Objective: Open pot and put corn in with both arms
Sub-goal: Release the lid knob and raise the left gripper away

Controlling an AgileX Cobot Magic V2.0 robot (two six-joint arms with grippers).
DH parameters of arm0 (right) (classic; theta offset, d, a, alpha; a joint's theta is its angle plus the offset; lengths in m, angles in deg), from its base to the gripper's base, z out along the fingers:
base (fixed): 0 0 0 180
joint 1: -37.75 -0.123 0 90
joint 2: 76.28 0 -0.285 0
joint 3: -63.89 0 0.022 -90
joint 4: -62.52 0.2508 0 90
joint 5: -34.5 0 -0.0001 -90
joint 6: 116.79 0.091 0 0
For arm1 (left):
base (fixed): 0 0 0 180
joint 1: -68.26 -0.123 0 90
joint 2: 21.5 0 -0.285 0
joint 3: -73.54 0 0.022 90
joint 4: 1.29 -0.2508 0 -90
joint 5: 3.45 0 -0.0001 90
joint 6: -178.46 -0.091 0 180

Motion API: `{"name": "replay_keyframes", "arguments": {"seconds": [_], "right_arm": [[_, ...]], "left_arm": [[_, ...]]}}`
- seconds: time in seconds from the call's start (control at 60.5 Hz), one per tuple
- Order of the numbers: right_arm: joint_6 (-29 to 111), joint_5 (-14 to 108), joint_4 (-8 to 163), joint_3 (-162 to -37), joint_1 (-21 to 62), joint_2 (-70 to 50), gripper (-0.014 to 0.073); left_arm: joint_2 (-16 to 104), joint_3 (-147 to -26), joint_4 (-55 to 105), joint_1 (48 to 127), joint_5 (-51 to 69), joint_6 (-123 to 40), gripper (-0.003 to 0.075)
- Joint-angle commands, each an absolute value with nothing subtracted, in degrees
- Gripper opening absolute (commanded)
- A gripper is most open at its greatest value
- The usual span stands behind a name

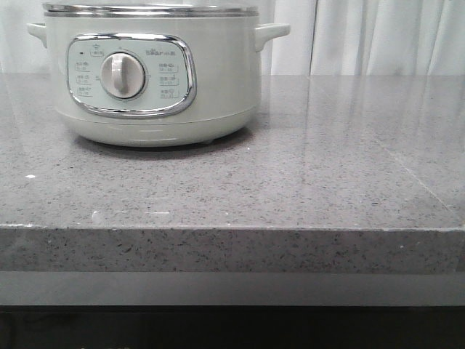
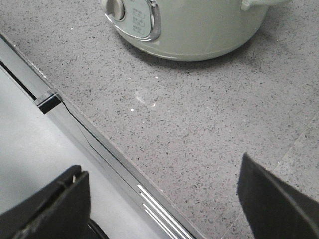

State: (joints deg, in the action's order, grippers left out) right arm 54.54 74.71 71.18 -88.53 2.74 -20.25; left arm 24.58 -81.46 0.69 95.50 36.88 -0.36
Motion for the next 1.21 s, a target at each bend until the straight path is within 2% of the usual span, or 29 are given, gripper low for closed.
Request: {"name": "replay_keyframes", "arguments": {"seconds": [0.0, 0.297, 0.397, 0.446, 0.529, 0.644, 0.727, 0.843, 1.19], "right_arm": [[54.44, 70.62, 71.81, -89.99, 2.97, -20.51, 0.0615], [54.44, 70.81, 71.81, -89.99, 2.97, -20.51, 0.0614], [54.44, 71.25, 71.81, -89.94, 2.97, -20.51, 0.0603], [54.44, 71.55, 71.81, -89.94, 2.97, -20.51, 0.0565], [54.44, 71.77, 71.81, -89.94, 2.97, -20.51, 0.0442], [54.44, 71.97, 71.81, -89.94, 2.97, -20.51, 0.0184], [54.44, 71.97, 71.81, -89.94, 2.97, -20.51, 0.0048], [54.44, 71.97, 71.85, -89.94, 2.97, -20.51, -0.0075], [54.44, 71.97, 71.85, -89.94, 2.97, -20.51, -0.0069]], "left_arm": [[20.46, -78.67, 4.96, 95.56, 32.96, -2.76, 0.0384], [15.61, -71.45, 6.49, 95.56, 31.71, -3.10, 0.0383], [15.61, -71.06, 6.49, 95.56, 30.82, -3.10, 0.0342], [15.61, -71.06, 6.29, 95.56, 30.82, -3.10, 0.0297], [15.61, -71.06, 5.57, 95.56, 30.73, -3.10, 0.0201], [15.61, -71.06, 4.80, 95.56, 30.73, -3.10, 0.0054], [15.61, -71.06, 4.69, 95.56, 30.73, -3.10, -0.0020], [15.61, -71.06, 3.47, 95.56, 30.73, -3.10, -0.0020], [15.61, -71.06, 3.31, 95.56, 31.03, -3.10, -0.0020]]}}
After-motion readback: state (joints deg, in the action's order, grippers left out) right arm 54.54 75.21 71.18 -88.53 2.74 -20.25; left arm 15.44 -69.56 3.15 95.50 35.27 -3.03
